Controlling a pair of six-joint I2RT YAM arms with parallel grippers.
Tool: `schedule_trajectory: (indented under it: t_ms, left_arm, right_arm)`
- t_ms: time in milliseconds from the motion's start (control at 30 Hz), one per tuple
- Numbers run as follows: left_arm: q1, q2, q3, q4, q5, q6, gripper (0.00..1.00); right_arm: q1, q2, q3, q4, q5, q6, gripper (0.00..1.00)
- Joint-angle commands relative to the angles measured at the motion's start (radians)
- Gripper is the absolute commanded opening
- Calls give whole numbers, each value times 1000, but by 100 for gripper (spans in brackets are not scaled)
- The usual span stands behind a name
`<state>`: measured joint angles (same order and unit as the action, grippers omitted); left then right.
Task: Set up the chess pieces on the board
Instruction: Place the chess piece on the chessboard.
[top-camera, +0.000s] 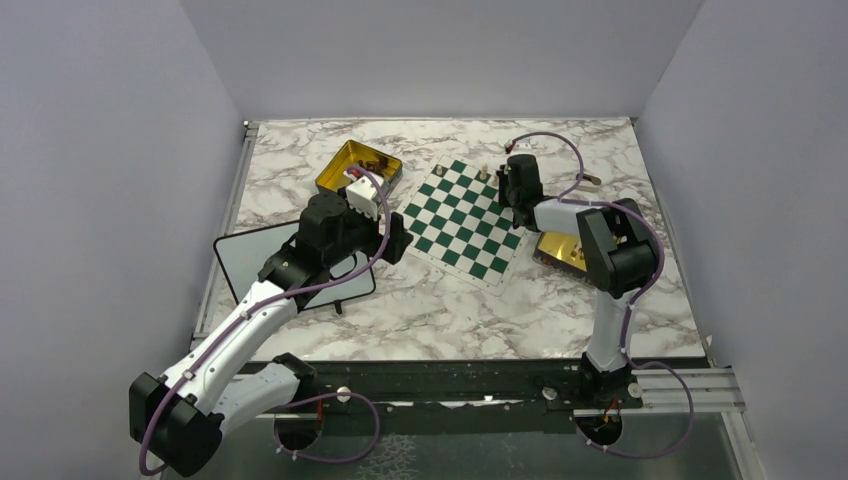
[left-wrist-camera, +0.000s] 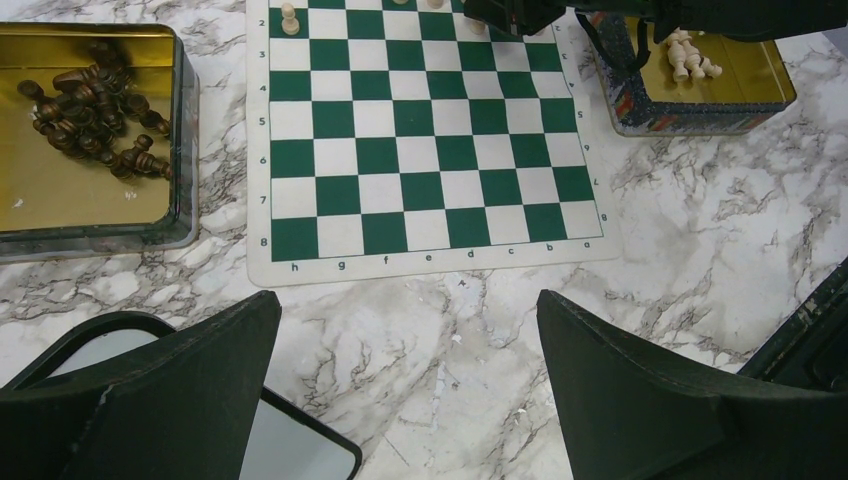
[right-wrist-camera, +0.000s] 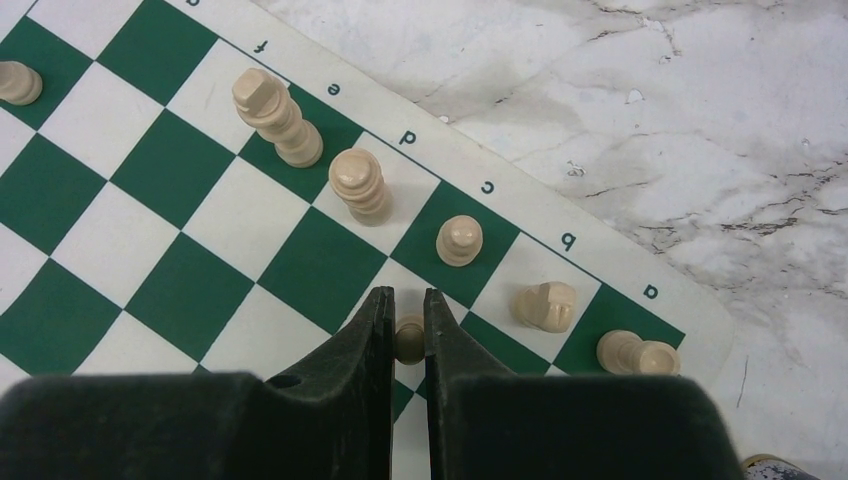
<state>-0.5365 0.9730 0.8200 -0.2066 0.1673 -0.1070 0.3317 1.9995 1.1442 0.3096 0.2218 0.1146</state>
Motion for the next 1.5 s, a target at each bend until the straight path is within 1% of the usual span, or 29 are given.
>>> schedule_trajectory:
  t_ms: [0,367,500,933,1167,1467]
  left_arm:
    - [3,-23,-9,25,-18,13,99]
    - [3,-21,-9,26,-18,15,99]
    - [3,-21,-10,26,-16,15,99]
    - [3,-20,-10,26,-16,15,99]
    - [3,-20,-11,26,-17,15,99]
    - [3,-22,-14,36,-21,9,99]
  right_arm:
    - [-6,15,38,-13,-31,15,11]
    - [-6,34,52,-38,-29,16,11]
    - [-8,47,62,-52,-30,16,14]
    - [-8,31,90,-90,-29,22,33]
    - [-8,-10,100,-132,-29,32,39]
    - [-7,-113,112,-189,-55,40,46]
